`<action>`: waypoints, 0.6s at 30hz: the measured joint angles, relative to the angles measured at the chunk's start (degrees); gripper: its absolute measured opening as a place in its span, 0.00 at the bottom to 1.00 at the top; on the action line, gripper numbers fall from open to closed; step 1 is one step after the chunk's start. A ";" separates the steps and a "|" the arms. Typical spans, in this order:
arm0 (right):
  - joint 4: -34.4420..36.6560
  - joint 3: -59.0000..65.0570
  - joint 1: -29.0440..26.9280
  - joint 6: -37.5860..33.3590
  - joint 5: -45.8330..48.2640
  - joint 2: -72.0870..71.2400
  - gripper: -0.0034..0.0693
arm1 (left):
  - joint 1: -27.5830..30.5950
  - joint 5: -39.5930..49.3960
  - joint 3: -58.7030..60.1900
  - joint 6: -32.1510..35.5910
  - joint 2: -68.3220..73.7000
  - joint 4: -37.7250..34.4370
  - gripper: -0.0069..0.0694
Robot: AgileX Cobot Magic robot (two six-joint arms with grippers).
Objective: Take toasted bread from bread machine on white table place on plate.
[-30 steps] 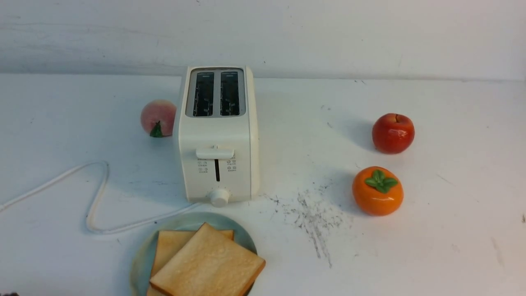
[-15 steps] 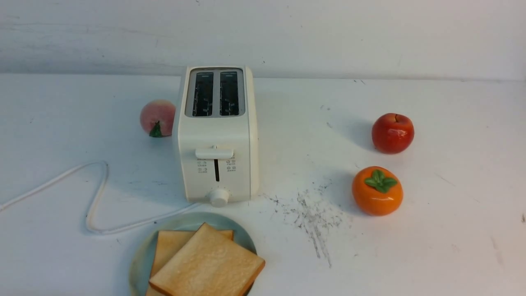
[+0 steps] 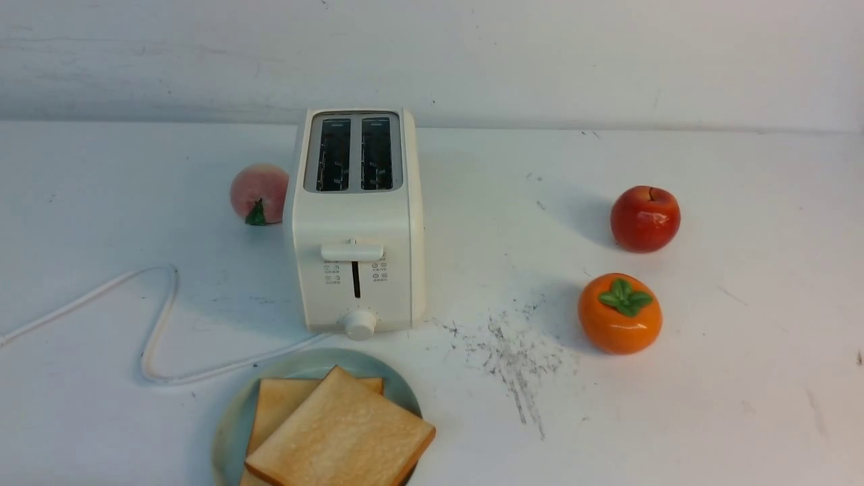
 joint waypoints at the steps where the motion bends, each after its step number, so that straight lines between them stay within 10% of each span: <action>1: 0.00 0.00 0.00 0.00 0.00 0.00 0.15 | 0.00 0.00 0.00 0.00 0.00 0.00 0.16; 10: 1.40 0.00 0.00 0.00 -0.06 0.00 0.17 | 0.00 0.04 0.00 0.00 0.00 0.00 0.17; 18: 26.07 5.80 0.00 -19.48 -5.10 0.00 0.18 | 0.00 0.04 0.00 0.00 0.00 0.00 0.19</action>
